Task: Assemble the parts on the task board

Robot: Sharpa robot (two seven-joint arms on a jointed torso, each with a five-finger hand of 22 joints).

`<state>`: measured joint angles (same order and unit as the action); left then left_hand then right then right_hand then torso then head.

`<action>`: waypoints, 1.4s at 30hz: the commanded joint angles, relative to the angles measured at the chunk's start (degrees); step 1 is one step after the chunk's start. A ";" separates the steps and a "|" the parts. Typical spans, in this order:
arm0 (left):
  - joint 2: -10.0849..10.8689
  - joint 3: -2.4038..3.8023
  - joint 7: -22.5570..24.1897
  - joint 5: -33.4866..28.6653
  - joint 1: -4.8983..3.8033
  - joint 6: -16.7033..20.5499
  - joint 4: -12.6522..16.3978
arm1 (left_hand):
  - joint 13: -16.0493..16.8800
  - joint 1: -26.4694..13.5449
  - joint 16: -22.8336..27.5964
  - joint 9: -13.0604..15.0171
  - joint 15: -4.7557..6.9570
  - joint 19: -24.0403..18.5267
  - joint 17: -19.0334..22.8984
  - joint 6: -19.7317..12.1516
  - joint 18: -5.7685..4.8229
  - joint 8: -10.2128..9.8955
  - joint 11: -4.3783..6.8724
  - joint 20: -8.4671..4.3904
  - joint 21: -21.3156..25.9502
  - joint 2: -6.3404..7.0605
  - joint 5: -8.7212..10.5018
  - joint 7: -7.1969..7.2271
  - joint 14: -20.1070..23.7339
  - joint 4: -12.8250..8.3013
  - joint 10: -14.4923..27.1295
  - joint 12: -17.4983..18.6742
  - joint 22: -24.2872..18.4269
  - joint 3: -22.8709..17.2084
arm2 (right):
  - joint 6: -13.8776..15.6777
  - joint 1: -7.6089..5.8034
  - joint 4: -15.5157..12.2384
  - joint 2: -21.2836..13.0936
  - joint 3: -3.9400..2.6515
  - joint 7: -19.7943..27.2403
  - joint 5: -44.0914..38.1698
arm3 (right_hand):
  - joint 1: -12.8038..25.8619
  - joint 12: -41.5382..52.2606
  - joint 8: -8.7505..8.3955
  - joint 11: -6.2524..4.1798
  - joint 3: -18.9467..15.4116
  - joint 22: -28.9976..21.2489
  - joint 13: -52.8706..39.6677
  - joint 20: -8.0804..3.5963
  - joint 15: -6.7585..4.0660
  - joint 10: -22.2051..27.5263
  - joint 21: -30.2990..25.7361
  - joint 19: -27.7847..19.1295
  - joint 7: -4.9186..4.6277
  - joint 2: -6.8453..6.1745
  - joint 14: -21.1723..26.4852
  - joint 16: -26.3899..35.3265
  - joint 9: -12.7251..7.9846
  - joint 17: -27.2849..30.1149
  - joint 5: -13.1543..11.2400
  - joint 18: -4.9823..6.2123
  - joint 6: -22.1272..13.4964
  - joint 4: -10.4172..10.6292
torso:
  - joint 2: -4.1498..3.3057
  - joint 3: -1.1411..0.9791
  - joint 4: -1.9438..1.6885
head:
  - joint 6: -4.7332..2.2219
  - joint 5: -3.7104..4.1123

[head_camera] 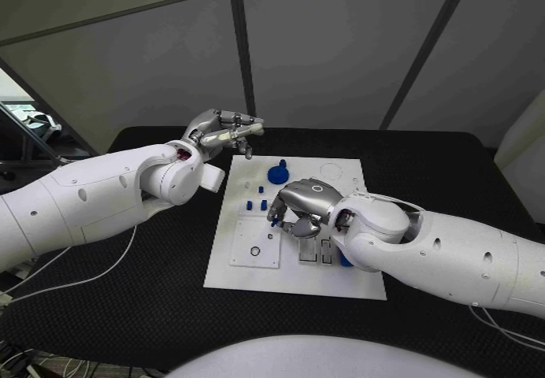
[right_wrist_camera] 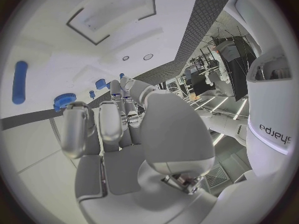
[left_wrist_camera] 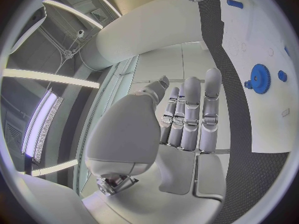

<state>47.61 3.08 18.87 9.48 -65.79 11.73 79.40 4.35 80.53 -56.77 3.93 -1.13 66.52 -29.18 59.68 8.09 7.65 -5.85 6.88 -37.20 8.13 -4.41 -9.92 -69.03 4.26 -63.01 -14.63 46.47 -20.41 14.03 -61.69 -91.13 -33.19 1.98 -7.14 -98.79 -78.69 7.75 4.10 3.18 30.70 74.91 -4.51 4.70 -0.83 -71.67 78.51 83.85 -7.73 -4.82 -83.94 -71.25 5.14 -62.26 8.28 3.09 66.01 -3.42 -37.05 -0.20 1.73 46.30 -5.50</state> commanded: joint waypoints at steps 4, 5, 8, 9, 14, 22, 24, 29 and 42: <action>-0.29 0.04 0.20 -0.30 -0.11 -0.25 -0.12 | -0.06 0.24 0.28 -0.07 -0.09 -0.23 0.10 -0.31 2.43 0.14 -0.09 0.00 0.39 -0.41 0.14 -0.20 0.47 0.03 -0.02 -0.35 -0.13 -0.14 | -2.62 0.34 0.97 0.92 0.01 1.06 -1.20 | 0.33 -0.38 0.23 0.39 -0.18 7.32 0.04 -0.20 -0.45 0.05 0.28 1.60 -0.14 0.13 -2.30 -0.32 0.10 0.01 0.26 -0.48 0.13 -0.18 | 0.03 0.01 0.04 | 0.46 -0.77; -0.30 0.04 0.21 -0.30 -0.11 -0.26 -0.11 | -0.06 0.24 0.28 -0.07 -0.09 -0.23 0.10 -0.31 2.43 0.14 -0.09 0.00 0.39 -0.41 0.14 -0.20 0.47 0.03 -0.02 -0.35 -0.13 -0.14 | -2.75 0.40 1.09 1.02 0.01 1.06 -1.27 | 0.33 -0.38 0.23 0.39 -0.18 7.32 0.04 -0.20 -0.45 0.05 0.28 1.60 -0.14 0.13 -2.30 -0.32 0.10 0.01 0.26 -0.48 0.13 -0.18 | 0.02 0.02 0.05 | 0.54 -0.91; -0.30 0.04 0.23 -0.30 -0.11 -0.31 -0.11 | -0.06 0.24 0.28 -0.07 -0.09 -0.23 0.10 -0.31 2.43 0.14 -0.09 0.00 0.39 -0.41 0.14 -0.20 0.47 0.03 -0.02 -0.35 -0.13 -0.14 | -3.05 0.58 1.35 1.23 0.03 1.06 -1.41 | 0.33 -0.39 0.22 0.40 -0.19 7.36 0.04 -0.19 -0.44 0.04 0.32 1.61 -0.15 0.16 -2.30 -0.35 0.10 0.00 0.33 -0.49 0.12 -0.19 | 0.04 -0.01 0.07 | 0.77 -1.23; -0.30 0.04 0.24 -0.30 -0.11 -0.31 -0.11 | -0.06 0.24 0.28 -0.07 -0.09 -0.23 0.10 -0.31 2.43 0.14 -0.09 0.00 0.39 -0.41 0.14 -0.20 0.47 0.03 -0.02 -0.35 -0.13 -0.14 | -3.15 0.65 1.45 1.32 0.03 1.08 -1.44 | 0.33 -0.39 0.22 0.40 -0.19 7.36 0.04 -0.19 -0.44 0.04 0.32 1.61 -0.15 0.16 -2.30 -0.35 0.10 0.00 0.33 -0.49 0.12 -0.19 | 0.05 -0.02 0.06 | 0.87 -1.34; -0.30 0.04 0.18 -0.30 -0.12 -0.44 -0.08 | -0.06 0.24 0.28 -0.07 -0.09 -0.23 0.10 -0.31 2.43 0.14 -0.09 0.00 0.39 -0.41 0.14 -0.20 0.47 0.03 -0.02 -0.35 -0.13 -0.14 | -3.21 0.98 1.80 1.69 0.04 1.31 -1.59 | 0.33 -0.39 0.22 0.40 -0.19 7.36 0.04 -0.19 -0.44 0.04 0.32 1.61 -0.15 0.16 -2.30 -0.35 0.10 0.00 0.33 -0.49 0.12 -0.19 | -0.02 -0.01 0.03 | 1.08 -1.69; -0.27 0.04 -0.15 -0.30 -0.13 -0.80 -0.24 | -0.07 0.22 0.29 -0.07 -0.10 -0.23 0.15 -0.37 2.42 0.13 -0.11 0.00 0.43 -0.45 0.14 -0.22 0.48 0.04 0.03 -0.36 -0.17 -0.15 | -3.21 1.22 1.72 1.76 0.05 1.75 -2.26 | 0.37 -0.40 0.21 0.42 -0.23 7.36 0.04 -0.18 -0.43 0.03 0.32 1.59 -0.17 0.17 -2.30 -0.39 0.11 -0.03 0.39 -0.49 0.12 -0.18 | 0.01 -0.02 0.11 | 1.37 -1.84; -0.28 0.04 -0.38 -0.30 -0.14 -1.01 -0.32 | -0.07 0.23 0.30 -0.07 -0.11 -0.23 0.16 -0.39 2.42 0.12 -0.11 0.01 0.44 -0.45 0.14 -0.23 0.49 0.04 0.05 -0.36 -0.17 -0.14 | -3.22 1.24 1.70 1.77 0.05 1.83 -2.60 | 0.37 -0.40 0.21 0.42 -0.23 7.36 0.04 -0.18 -0.43 0.03 0.32 1.59 -0.17 0.17 -2.30 -0.39 0.11 -0.03 0.39 -0.49 0.12 -0.18 | 0.01 -0.02 0.11 | 1.37 -1.84; -0.34 0.04 -0.77 -0.30 -0.14 -1.36 -0.50 | -0.09 0.31 0.34 -0.09 -0.14 -0.23 0.27 -0.56 2.41 0.09 -0.15 0.02 0.55 -0.41 0.15 -0.27 0.55 -0.05 0.22 -0.35 -0.26 -0.13 | -3.42 1.27 1.76 1.79 0.06 1.89 -2.95 | 0.39 -0.40 0.21 0.42 -0.27 7.42 0.03 -0.18 -0.42 0.00 0.39 1.61 -0.17 0.18 -2.30 -0.45 0.12 -0.07 0.47 -0.51 0.15 -0.18 | 0.06 -0.02 0.03 | 1.43 -1.85; -0.41 0.04 -1.02 -0.30 -0.15 -1.53 -0.63 | -0.09 0.32 0.35 -0.10 -0.15 -0.24 0.30 -0.60 2.41 0.08 -0.17 0.03 0.57 -0.40 0.15 -0.29 0.57 -0.06 0.26 -0.36 -0.28 -0.13 | -5.49 1.30 1.99 2.14 0.09 1.03 -4.20 | 0.41 -0.39 0.22 0.41 -0.31 7.38 0.01 -0.17 -0.42 -0.04 0.31 1.57 -0.17 0.21 -2.28 -0.41 0.14 0.05 0.55 -0.49 0.19 -0.18 | 0.06 0.00 0.09 | 1.38 -1.96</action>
<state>47.28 3.08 17.91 9.45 -65.82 10.97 78.74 4.35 80.53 -56.77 3.93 -1.34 66.52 -28.96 59.47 8.09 7.64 -5.84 6.88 -36.97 8.13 -4.41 -10.13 -68.83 4.26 -63.00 -14.63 46.24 -20.41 10.01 -60.34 -89.15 -31.13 2.06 -5.92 -101.81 -78.62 7.47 4.09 3.18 30.70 74.91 -4.51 4.70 -0.83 -71.66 78.51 83.85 -7.71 -4.90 -83.94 -71.51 5.20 -62.26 8.56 3.10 65.80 -3.42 -36.97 -0.22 1.79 47.73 -7.49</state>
